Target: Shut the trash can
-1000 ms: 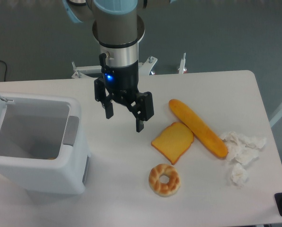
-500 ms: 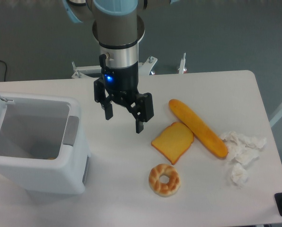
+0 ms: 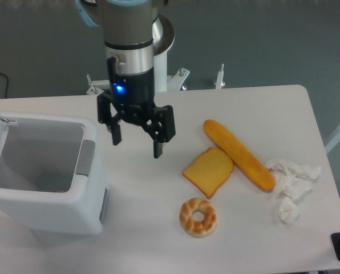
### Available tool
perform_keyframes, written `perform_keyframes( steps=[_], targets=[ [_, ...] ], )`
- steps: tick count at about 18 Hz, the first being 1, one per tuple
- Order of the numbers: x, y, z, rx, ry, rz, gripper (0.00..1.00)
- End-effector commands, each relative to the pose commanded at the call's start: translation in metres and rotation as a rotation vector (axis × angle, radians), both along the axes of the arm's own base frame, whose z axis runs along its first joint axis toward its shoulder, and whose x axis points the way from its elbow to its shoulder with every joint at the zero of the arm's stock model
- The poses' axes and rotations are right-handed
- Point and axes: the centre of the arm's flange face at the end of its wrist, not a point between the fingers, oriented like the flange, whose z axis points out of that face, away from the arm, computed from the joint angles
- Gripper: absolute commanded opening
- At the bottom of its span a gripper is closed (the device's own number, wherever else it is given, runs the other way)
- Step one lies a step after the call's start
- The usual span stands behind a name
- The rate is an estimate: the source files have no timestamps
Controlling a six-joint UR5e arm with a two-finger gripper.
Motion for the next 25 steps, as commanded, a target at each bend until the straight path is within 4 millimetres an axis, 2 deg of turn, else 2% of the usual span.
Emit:
perform_keyframes(
  steps=[6, 11, 19, 25],
  targets=[
    [0.036, -0.003, 0.030, 0.110, -0.106, 0.082, 1.00],
    [0.068, -0.016, 0.063, 0.212, -0.207, 0.140, 1.00],
    [0.112, -0.039, 0.115, 0.367, -0.346, 0.020, 1.00],
    [0.159, -0.041, 0.125, 0.384, -0.397, -0.081, 1.00]
  ],
)
